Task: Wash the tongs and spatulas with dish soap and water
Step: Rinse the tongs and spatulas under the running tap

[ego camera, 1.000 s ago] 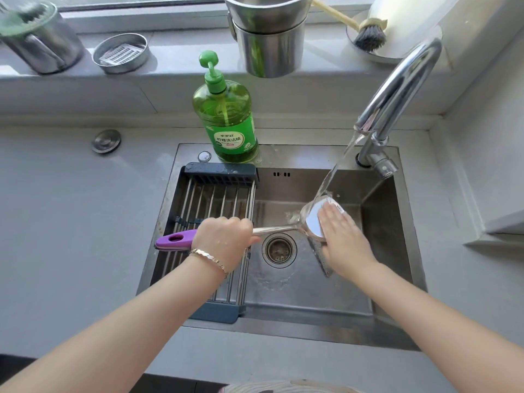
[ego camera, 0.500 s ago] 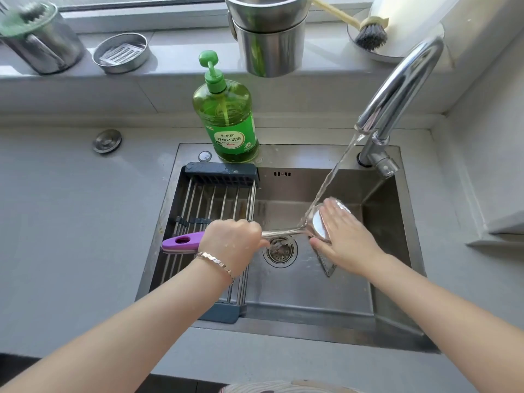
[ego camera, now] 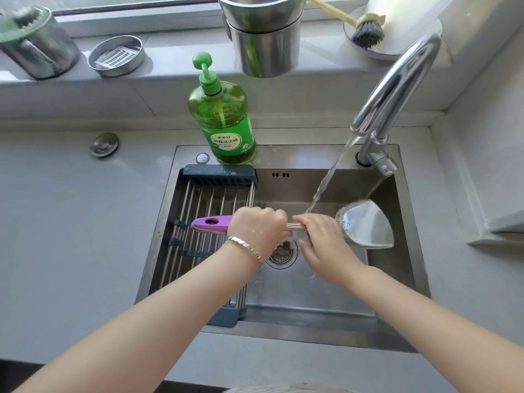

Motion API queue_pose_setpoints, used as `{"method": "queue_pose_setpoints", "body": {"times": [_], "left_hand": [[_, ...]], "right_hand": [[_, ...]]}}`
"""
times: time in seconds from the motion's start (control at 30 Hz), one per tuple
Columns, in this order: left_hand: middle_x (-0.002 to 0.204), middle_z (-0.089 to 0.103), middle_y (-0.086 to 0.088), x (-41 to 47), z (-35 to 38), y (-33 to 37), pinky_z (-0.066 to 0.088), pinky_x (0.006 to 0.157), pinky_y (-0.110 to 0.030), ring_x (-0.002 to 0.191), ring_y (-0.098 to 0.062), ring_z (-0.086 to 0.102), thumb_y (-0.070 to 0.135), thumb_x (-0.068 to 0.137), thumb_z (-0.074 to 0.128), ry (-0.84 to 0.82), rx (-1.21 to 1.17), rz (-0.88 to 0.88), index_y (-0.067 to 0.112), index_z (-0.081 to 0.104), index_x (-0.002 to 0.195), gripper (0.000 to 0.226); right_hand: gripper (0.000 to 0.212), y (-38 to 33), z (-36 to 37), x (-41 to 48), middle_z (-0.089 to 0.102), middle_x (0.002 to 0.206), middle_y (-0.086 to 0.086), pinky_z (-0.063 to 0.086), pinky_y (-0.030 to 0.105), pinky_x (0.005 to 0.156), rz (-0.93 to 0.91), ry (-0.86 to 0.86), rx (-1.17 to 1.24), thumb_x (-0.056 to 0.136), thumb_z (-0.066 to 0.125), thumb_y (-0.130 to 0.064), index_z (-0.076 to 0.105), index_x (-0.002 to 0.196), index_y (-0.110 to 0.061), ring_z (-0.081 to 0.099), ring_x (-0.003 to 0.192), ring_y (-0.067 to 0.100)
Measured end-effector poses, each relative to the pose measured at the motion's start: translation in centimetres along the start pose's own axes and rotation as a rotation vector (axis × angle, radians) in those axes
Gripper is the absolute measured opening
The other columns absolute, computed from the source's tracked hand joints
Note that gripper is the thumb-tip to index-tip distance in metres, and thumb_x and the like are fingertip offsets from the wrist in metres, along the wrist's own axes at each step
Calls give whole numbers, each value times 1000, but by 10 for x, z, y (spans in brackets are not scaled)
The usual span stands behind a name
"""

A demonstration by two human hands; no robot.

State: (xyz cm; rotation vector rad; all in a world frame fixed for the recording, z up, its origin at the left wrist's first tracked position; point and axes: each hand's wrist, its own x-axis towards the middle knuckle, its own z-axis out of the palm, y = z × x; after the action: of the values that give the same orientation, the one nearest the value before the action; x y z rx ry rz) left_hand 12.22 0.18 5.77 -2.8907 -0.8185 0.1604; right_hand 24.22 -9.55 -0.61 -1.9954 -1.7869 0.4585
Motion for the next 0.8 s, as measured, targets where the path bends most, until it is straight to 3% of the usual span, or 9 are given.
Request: {"method": "queue_pose_setpoints", "body": {"times": [0.07,0.13,0.2,0.33,0.43,0.57,0.7,0.8], "left_hand": [[45,57,1,9,3,4,24,44,-18,38,-18,57,60,55,78,50,-74,-86,13,58,54,50],[61,62,-1,21,9,11,32,49,-23,55,-22,63,61,72,63,38,-226,-144,10,61,73,50],[81,64,-4,32,20,22,36,60,-28,76,-26,63,61,86,40,3,-345,-220,10,57,92,54],[84,66,-7,53,22,37,38,61,-30,74,-27,59,54,93,33,3,-537,-299,9,56,97,50],[87,68,-7,64,25,46,42,67,-30,80,-25,62,53,91,38,-25,-610,-253,11,59,99,47],[88,69,-6,73,20,52,39,68,-28,84,-24,63,56,90,40,-41,-536,-150,13,63,96,48],[81,69,-7,72,9,37,37,64,-28,77,-27,65,49,98,27,8,-243,-23,13,61,79,53],[77,68,-4,66,3,19,39,64,-27,73,-24,66,46,99,21,-113,-80,47,14,64,79,57]], "right_hand": [[44,9,-5,-7,60,117,11,27,32,104,69,103,-2,79,46,-12,57,120,-3,53,113,32],[47,18,-15,-16,51,129,14,16,27,114,136,226,49,78,51,-2,53,124,0,37,128,25],[41,22,-22,-25,47,130,14,14,18,114,180,353,138,79,51,0,57,120,1,31,128,19],[30,23,-25,-32,49,108,1,41,26,98,404,441,433,83,51,8,64,101,-12,45,107,14],[31,26,-30,-29,52,102,-2,39,3,80,561,409,563,86,47,8,61,93,-19,53,95,12],[28,30,-32,-29,59,96,-1,36,-4,70,617,363,625,87,46,8,61,91,-16,53,84,-1],[29,34,-26,-36,61,89,-7,37,-4,69,638,270,655,88,46,7,62,89,-17,53,85,-5],[32,40,-19,-42,63,81,-7,41,1,69,684,202,699,88,45,9,62,81,-17,57,80,1]]}}
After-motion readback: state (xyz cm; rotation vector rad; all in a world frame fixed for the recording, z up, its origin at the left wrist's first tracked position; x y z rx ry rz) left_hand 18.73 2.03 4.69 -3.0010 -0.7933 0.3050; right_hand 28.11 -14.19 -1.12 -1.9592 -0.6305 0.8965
